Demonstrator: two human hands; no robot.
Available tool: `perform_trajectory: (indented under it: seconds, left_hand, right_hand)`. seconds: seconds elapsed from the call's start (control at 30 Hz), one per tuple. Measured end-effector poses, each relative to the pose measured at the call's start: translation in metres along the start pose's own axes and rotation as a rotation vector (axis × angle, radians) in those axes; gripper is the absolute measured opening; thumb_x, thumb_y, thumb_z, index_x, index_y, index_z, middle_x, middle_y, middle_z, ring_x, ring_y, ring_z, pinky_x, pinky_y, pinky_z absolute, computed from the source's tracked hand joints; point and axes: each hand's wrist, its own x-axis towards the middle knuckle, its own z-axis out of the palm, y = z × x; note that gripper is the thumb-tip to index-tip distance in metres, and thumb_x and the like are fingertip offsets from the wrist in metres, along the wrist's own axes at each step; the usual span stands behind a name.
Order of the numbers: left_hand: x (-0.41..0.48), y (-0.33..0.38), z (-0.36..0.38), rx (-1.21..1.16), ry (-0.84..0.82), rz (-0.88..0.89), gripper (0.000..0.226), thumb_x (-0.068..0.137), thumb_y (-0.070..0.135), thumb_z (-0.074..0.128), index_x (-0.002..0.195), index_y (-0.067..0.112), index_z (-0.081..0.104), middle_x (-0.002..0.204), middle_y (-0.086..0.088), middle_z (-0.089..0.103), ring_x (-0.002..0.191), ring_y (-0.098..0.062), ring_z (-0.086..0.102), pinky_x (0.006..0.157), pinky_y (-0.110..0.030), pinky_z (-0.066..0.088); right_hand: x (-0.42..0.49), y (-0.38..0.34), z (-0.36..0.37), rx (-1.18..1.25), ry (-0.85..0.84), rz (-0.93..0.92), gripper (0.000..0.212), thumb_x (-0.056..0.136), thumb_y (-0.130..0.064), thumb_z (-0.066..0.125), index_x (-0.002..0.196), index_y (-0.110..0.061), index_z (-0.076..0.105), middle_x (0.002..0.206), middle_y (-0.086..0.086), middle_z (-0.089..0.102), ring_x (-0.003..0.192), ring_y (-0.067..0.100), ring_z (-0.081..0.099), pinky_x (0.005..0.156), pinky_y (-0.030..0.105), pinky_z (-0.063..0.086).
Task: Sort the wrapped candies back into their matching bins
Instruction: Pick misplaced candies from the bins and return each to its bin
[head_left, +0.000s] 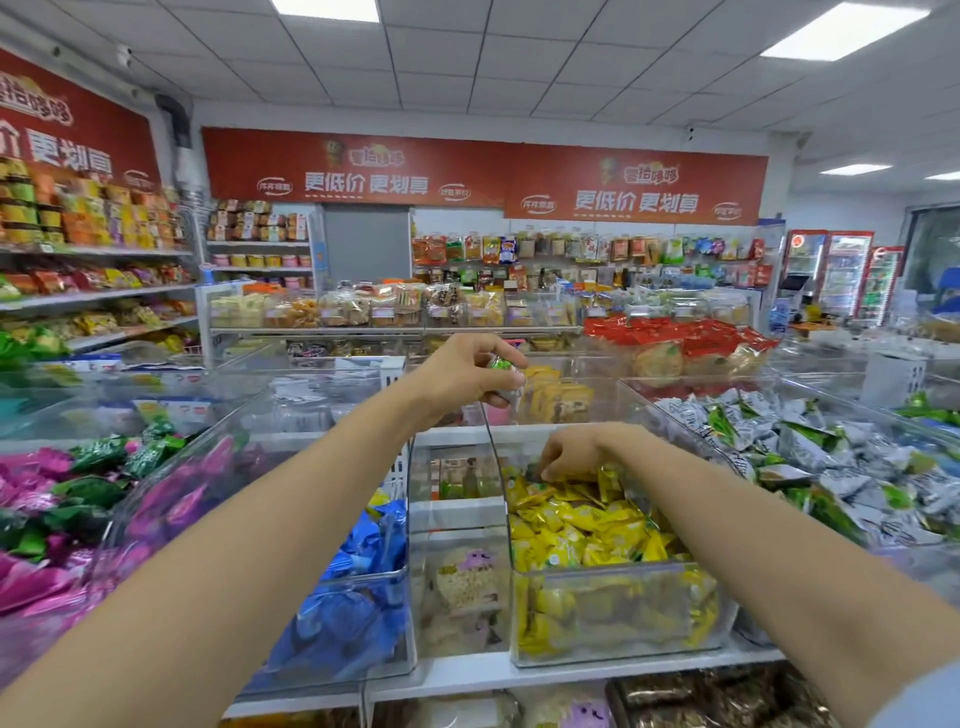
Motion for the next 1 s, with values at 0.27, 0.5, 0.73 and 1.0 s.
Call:
perform_trajectory:
  seconds: [0.27, 0.5, 0.73, 1.0]
  left_hand:
    - [0.003, 0.001, -0.001, 0.012, 0.027, 0.001, 0.02, 0.09, 0.008, 0.065, 0.11, 0.004, 0.065, 0.088, -0.009, 0.065, 0.068, -0.016, 0.063, 0.063, -0.018, 0.053]
    - [0.014, 0.019, 0.015, -0.047, 0.03, 0.032, 0.018, 0.087, 0.003, 0.067, 0.106, 0.006, 0.065, 0.081, -0.008, 0.066, 0.064, -0.013, 0.064, 0.071, -0.024, 0.057]
    - [0.032, 0.049, 0.062, -0.048, -0.092, 0.094, 0.028, 0.083, -0.005, 0.069, 0.109, 0.0, 0.064, 0.084, -0.014, 0.064, 0.068, -0.022, 0.064, 0.071, -0.026, 0.06]
    - [0.066, 0.075, 0.14, 0.153, -0.203, 0.244, 0.028, 0.083, 0.001, 0.069, 0.109, 0.009, 0.066, 0.092, -0.006, 0.061, 0.075, -0.016, 0.06, 0.083, -0.041, 0.055]
  right_hand:
    - [-0.03, -0.008, -0.028, 0.257, 0.407, -0.163, 0.012, 0.073, -0.023, 0.083, 0.076, -0.013, 0.076, 0.07, -0.004, 0.066, 0.064, 0.008, 0.054, 0.06, 0.024, 0.041]
    - [-0.101, 0.003, -0.07, 0.407, 0.596, -0.325, 0.025, 0.077, -0.025, 0.08, 0.081, -0.01, 0.061, 0.071, -0.007, 0.057, 0.059, 0.001, 0.048, 0.058, 0.012, 0.039]
    - [-0.158, 0.102, -0.068, 0.482, 0.873, -0.106, 0.025, 0.087, -0.025, 0.07, 0.099, -0.012, 0.052, 0.089, 0.007, 0.058, 0.075, 0.021, 0.055, 0.071, 0.033, 0.048]
    - [-0.178, 0.181, -0.025, 0.281, 0.569, 0.239, 0.025, 0.096, -0.031, 0.056, 0.118, -0.022, 0.062, 0.129, 0.008, 0.06, 0.113, 0.028, 0.058, 0.089, 0.034, 0.047]
